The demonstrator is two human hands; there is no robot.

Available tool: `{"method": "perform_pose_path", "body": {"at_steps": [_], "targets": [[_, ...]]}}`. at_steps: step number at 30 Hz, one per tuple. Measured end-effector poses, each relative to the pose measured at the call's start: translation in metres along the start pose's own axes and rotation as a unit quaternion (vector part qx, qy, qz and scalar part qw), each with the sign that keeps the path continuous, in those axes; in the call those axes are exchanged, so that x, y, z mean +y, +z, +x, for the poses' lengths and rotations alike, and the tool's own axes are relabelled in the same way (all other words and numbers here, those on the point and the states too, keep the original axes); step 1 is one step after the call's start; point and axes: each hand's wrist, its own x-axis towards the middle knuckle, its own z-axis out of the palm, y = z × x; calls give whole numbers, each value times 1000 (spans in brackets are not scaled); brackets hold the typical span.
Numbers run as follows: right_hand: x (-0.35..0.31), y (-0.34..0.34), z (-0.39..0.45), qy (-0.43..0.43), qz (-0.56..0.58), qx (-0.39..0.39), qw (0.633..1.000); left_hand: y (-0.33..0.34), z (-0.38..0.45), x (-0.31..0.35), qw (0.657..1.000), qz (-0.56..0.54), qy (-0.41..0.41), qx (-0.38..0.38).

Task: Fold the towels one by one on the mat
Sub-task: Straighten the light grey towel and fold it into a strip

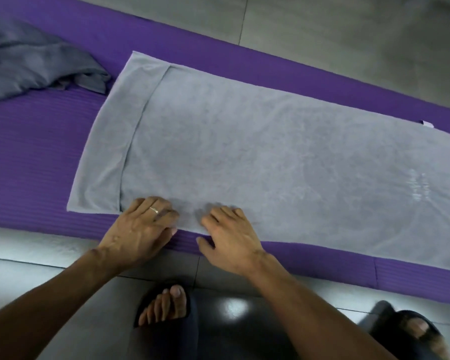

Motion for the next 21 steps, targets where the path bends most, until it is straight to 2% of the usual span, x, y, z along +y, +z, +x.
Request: {"method": "perform_pose_path", "body": {"at_steps": [4,7,10,13,17,21], "targets": [[-13,3,21,53,32,5,998,-8,-16,-20,992,7,-111,-64],[-24,4,31,22,62,-11,998,-12,-29,-28,987,-5,-121,-110],[-24,-7,64,-25,74,-33,996,-17,-38,-32,986,-19,-149,-67],[-22,-16,133,-17,84,-24,996,-25,-26,-45,961,-3,-276,17],[-28,-13,217,-49,35,-19,998,-22,3,-64,932,47,-360,10],[-28,-6,265,-140,-61,9,988,-21,19,-74,918,21,-396,22]]}}
